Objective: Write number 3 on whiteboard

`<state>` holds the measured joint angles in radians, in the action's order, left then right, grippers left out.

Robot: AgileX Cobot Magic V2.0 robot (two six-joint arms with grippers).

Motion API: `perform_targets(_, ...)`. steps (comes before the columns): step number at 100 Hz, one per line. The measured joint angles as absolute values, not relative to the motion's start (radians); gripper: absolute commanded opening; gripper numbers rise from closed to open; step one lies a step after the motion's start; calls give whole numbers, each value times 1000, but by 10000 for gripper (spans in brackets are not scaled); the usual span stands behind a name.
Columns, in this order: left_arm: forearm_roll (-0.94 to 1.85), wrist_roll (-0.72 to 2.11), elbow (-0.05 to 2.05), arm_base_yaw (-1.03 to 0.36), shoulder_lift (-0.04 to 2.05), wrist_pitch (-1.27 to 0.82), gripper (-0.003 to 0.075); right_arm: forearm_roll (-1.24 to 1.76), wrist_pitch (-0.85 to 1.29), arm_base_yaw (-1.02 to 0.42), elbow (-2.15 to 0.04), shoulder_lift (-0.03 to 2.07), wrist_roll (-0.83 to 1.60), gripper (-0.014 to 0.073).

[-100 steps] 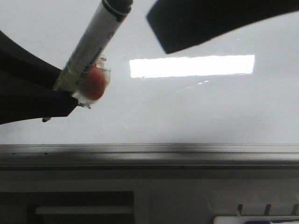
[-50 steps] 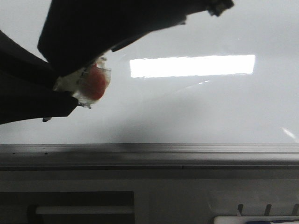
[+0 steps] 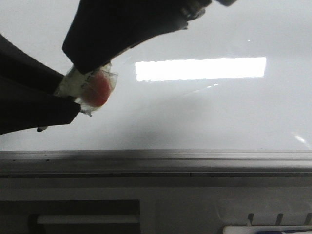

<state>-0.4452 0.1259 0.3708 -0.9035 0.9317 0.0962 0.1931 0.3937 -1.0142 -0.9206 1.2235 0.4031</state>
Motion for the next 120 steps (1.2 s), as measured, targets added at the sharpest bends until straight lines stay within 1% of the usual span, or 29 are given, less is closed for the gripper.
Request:
perform_targets(4,-417,126,371,-901,924,96,412,198,394,-1014,-921,1223,403,-61)
perform_targets(9,-380,126,371,-901,911,95,440,203,394,-1014,-921,1223,403,-61)
perform_targets(20,-323,126,371,-899,872,59,440,209,394,-1004,-921,1216,403,-61)
perform_targets(29,-293,126,371,-899,833,13,440,210,409,-968,-941,1197,403,-61)
perform_targets(36,-262,126,371,-899,802,0,427,210,427,-930,-969,1184,403,-61)
perform_targets(51,-169,126,371,-888,750,-10,310,208,464,-860,-1036,1179,403,-61)
perform_targets(56,-141,126,371,-876,742,-10,291,201,466,-846,-1053,1179,403,-61)
perform_targets(86,-100,126,371,-767,740,9,291,166,526,-793,-1118,1209,403,-61)
perform_targets(120,-100,126,371,-755,740,28,291,125,499,-778,-1118,1244,403,-61)
